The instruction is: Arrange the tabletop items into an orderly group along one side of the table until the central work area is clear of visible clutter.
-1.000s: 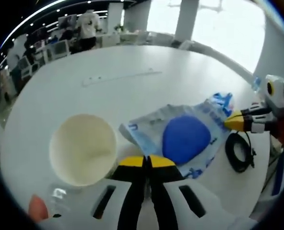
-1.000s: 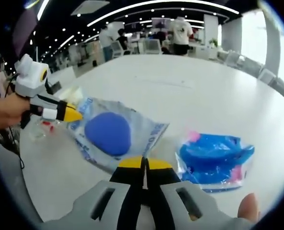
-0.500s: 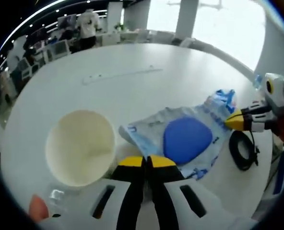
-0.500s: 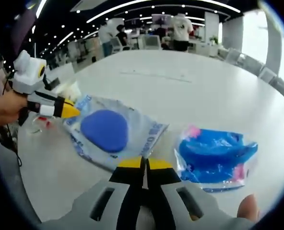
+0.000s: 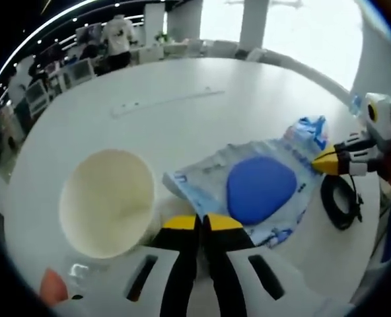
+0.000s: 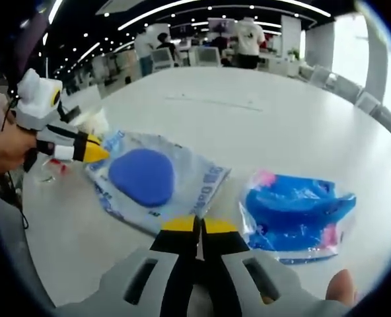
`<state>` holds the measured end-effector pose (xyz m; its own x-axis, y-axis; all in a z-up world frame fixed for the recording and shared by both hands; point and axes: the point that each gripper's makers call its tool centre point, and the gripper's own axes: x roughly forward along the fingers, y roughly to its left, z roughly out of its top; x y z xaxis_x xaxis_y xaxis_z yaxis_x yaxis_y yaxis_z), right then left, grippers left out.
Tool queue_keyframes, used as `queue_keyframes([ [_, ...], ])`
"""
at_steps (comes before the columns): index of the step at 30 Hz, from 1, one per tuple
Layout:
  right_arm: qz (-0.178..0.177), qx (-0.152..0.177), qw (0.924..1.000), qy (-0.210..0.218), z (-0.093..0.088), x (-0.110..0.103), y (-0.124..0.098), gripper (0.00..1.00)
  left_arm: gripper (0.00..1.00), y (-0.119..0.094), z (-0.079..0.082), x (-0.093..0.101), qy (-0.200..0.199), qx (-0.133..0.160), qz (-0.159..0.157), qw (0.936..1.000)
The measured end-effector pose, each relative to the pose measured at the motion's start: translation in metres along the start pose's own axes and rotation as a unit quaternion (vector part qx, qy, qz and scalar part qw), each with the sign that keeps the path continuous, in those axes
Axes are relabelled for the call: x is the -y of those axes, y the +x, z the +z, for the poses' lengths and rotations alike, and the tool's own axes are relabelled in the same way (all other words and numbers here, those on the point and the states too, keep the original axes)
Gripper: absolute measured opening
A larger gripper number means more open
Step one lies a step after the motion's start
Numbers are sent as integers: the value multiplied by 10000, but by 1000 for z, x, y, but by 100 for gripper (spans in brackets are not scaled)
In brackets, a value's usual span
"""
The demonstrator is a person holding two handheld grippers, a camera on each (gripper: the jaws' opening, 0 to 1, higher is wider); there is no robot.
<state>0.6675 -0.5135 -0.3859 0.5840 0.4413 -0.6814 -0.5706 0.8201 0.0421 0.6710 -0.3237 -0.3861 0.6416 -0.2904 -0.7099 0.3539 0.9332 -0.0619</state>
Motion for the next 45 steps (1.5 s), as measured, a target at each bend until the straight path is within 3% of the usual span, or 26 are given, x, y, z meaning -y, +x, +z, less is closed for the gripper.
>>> queue_keyframes([
  [21,9,-64,10000,23,-4,0,3,2,6,7,-8,0,65,-14,16,10000],
  [45,-4,129,9999,96,6,0,-2,6,17,1,-1,3,-99,133,-32,9999],
])
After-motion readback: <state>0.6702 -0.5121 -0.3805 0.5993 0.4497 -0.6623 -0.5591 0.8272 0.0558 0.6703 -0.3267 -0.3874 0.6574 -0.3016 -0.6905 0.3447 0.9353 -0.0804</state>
